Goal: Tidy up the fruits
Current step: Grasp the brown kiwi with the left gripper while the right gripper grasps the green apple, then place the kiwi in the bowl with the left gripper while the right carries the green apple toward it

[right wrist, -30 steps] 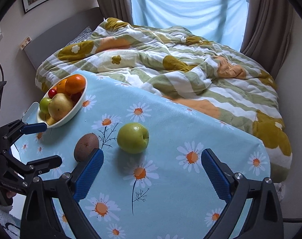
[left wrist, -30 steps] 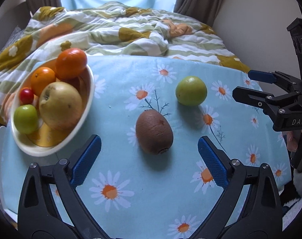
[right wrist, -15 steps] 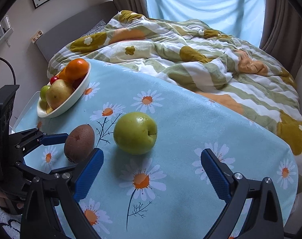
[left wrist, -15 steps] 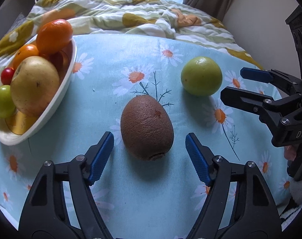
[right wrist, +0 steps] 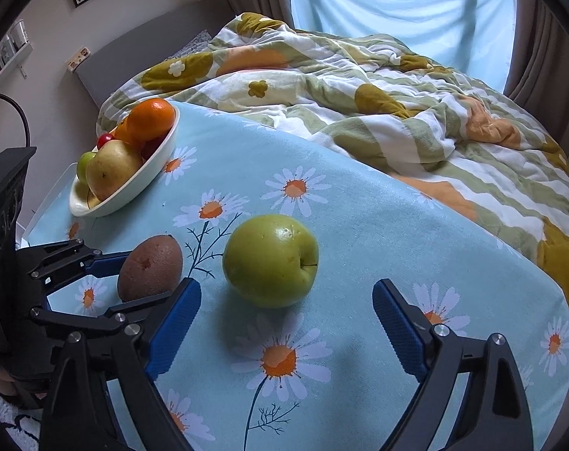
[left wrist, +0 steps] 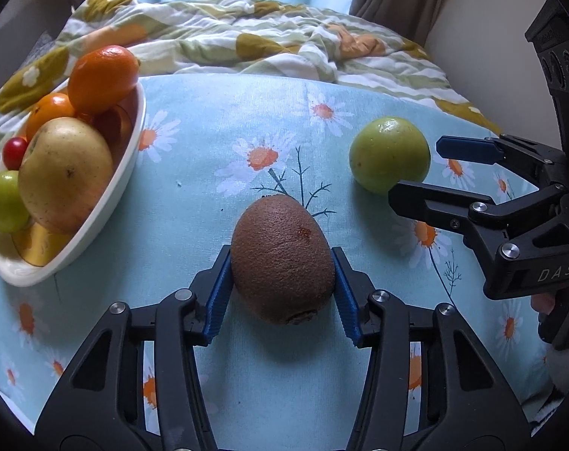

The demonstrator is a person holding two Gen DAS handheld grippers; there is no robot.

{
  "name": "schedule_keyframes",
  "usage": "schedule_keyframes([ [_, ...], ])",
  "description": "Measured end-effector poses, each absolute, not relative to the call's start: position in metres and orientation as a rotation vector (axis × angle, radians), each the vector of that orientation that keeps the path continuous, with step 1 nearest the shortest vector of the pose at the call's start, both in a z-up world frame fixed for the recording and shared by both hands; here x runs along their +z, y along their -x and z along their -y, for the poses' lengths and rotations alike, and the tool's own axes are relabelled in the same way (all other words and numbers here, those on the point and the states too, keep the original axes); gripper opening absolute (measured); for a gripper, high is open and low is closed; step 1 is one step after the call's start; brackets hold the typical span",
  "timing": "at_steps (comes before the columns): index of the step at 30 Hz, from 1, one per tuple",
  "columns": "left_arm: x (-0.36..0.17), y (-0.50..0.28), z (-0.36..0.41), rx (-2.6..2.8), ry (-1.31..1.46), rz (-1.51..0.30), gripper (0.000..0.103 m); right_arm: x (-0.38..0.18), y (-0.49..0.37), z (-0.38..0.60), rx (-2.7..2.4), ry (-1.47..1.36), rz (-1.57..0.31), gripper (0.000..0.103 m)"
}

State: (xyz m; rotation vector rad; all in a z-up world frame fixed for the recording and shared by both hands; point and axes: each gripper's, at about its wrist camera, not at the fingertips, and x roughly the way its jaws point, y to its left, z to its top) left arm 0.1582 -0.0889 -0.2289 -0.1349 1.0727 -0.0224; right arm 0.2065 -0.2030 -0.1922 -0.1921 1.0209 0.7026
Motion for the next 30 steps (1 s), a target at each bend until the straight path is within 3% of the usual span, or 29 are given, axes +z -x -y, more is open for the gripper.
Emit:
schedule_keyframes([
  [3,-0.228,-0.158,0.088,-0.022,0.135,-1.073,0.054,-0.194,-0.207,0.198,0.708,0.202,-1.025,0.080],
  [10,-0.227,-0.154,0.080,-0.008,0.148,-1.072,0.053,-0.198,-0.213,0.188,0.717,0.192,-1.016,0.075],
  [16,-0.227,-0.148,0.072,0.010,0.160,-1.066,0.053,-0.202,-0.218,0.182,0.720,0.178,-1.020,0.064],
  [18,-0.227,-0.148,0.071,0.013,0.161,-1.062,0.052,-0.204,-0.219,0.181,0.720,0.178,-1.023,0.054],
  [30,-0.203,-0.131,0.061,0.042,0.183,-1.003,0.052,-0.188,-0.210,0.179,0.728,0.197,-0.987,0.053],
])
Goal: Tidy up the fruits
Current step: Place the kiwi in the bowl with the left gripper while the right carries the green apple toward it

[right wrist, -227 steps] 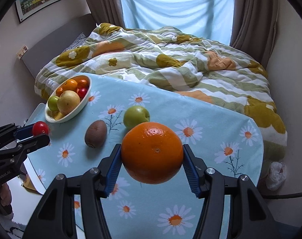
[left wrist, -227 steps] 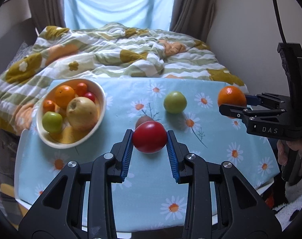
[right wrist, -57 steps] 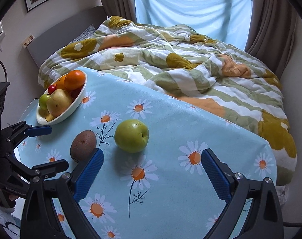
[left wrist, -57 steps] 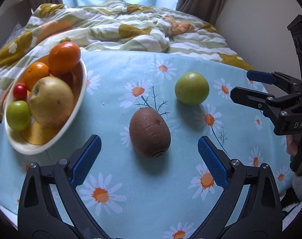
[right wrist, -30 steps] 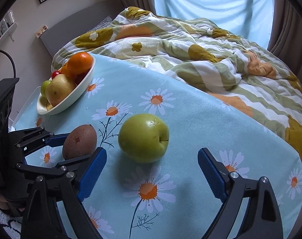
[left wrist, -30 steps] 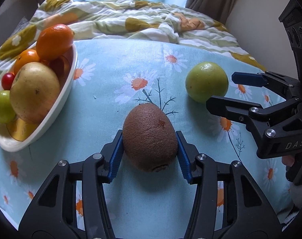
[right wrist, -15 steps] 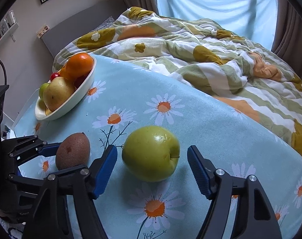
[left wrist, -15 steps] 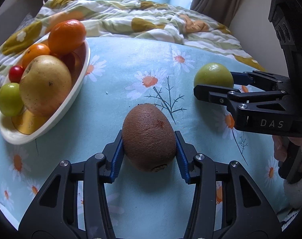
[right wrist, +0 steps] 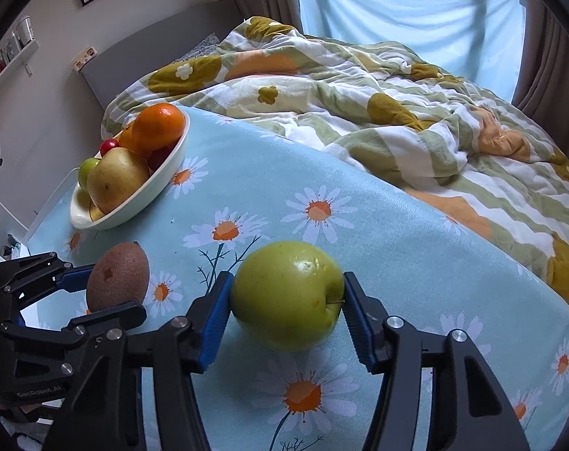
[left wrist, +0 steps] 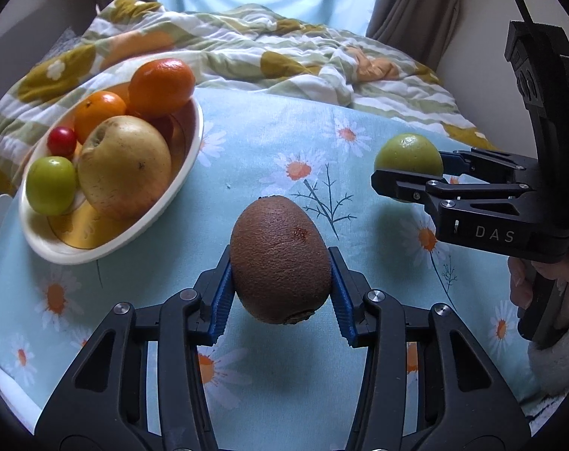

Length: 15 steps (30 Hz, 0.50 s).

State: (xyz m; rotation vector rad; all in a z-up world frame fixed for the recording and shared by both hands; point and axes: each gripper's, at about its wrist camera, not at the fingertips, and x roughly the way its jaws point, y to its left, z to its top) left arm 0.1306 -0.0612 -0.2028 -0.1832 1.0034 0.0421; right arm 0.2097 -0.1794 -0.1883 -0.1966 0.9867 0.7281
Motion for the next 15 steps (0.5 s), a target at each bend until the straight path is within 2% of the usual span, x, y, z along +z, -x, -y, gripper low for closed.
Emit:
schedule_keyframes([
  [15,-0.145,-0.108,0.023,0.070,0.222,-0.909,0.052,-0.141,-0.185,0.160,0.744,0.208,-0.951,0.053],
])
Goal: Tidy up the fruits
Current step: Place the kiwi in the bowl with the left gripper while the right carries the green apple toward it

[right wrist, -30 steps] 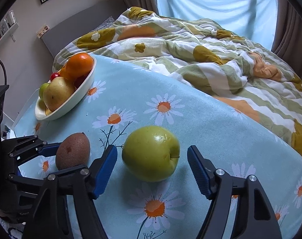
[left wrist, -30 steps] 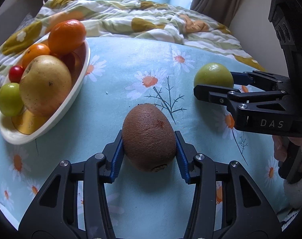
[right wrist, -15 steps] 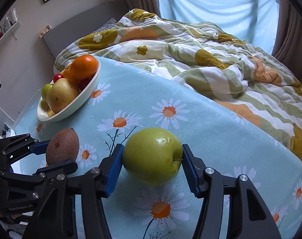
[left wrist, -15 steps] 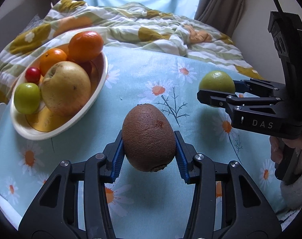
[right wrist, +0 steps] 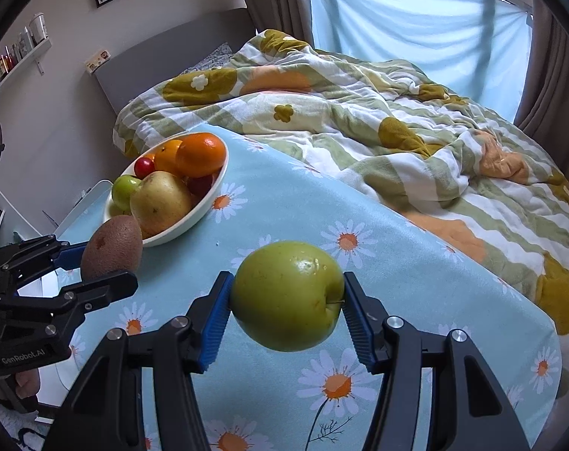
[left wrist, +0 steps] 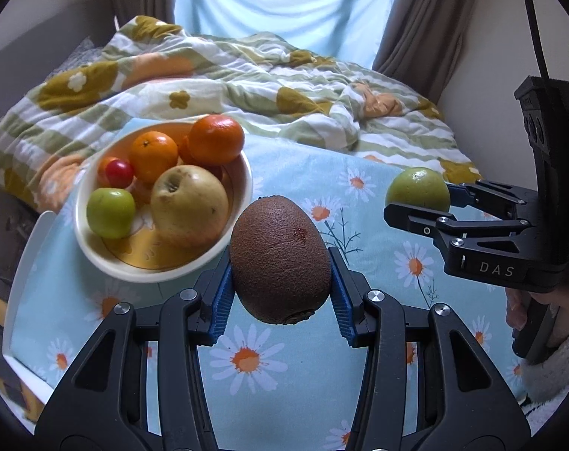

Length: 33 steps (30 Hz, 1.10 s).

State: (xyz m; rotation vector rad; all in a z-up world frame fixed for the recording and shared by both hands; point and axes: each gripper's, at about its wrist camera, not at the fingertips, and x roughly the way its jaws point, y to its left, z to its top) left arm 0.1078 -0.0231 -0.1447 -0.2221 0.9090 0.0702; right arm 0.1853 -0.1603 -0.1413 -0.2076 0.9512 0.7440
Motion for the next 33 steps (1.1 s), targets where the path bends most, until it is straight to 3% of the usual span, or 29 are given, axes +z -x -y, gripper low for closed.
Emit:
schedule_keyframes([
  [18,-0.104,-0.122,-0.073,-0.006,0.157,-0.879,0.052,-0.101,-0.168,0.083,0.685,0.146,-0.944,0.053],
  [33,-0.132,-0.182,-0.121,-0.224,0.057,-0.927,0.052,-0.111,-0.173,0.042,0.480,0.034,-0.975,0.053],
])
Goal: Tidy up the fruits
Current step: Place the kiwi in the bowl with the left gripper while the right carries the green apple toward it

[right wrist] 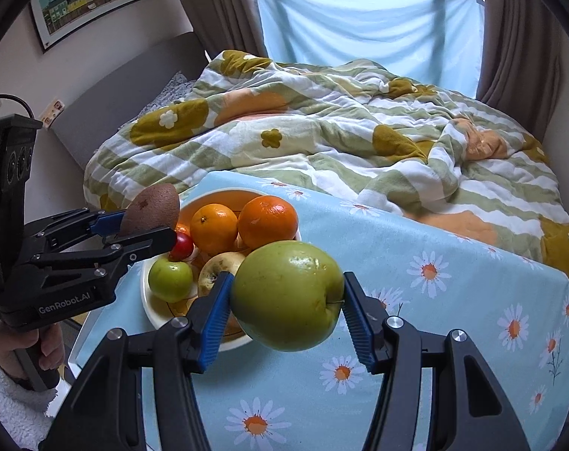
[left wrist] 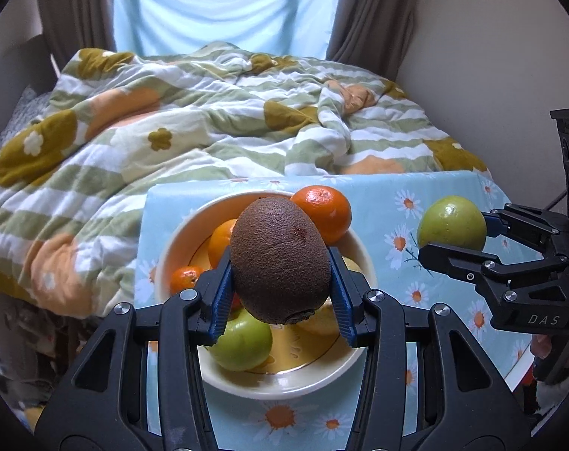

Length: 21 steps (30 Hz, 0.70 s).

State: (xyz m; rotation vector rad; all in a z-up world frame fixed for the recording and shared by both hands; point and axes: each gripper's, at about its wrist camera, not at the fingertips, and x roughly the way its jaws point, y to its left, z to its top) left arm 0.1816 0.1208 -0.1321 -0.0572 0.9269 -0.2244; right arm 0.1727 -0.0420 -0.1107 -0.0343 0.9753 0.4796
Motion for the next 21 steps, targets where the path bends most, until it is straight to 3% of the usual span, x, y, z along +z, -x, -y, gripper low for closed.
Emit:
schedule_keyframes([
  [13,-0.162,-0.212,-0.129,-0.340,0.010,-0.984,0.053,-0.120,-0.171,0.038,0.346,-0.023,-1.004,0.053],
  [14,-0.162,-0.212,-0.130,-0.341,0.011,-0.984,0.056,-0.120,-0.170,0.038,0.343,-0.024,-1.004,0.053],
  [16,-0.160,-0.212,-0.130,-0.324,0.005,-0.973,0.083,-0.118,-0.169,0.037,0.338,-0.023,-1.000,0.053],
  [17,-0.159,-0.212,-0.132,-0.325,0.006,-0.965,0.103,-0.117,-0.169,0.037,0.336,-0.022,-0.999,0.053],
  [21,-0.148,-0.206,-0.136,-0.327,0.008,-0.939,0.103,-0.113,-0.167,0.035,0.336,-0.019,-0.992,0.053],
])
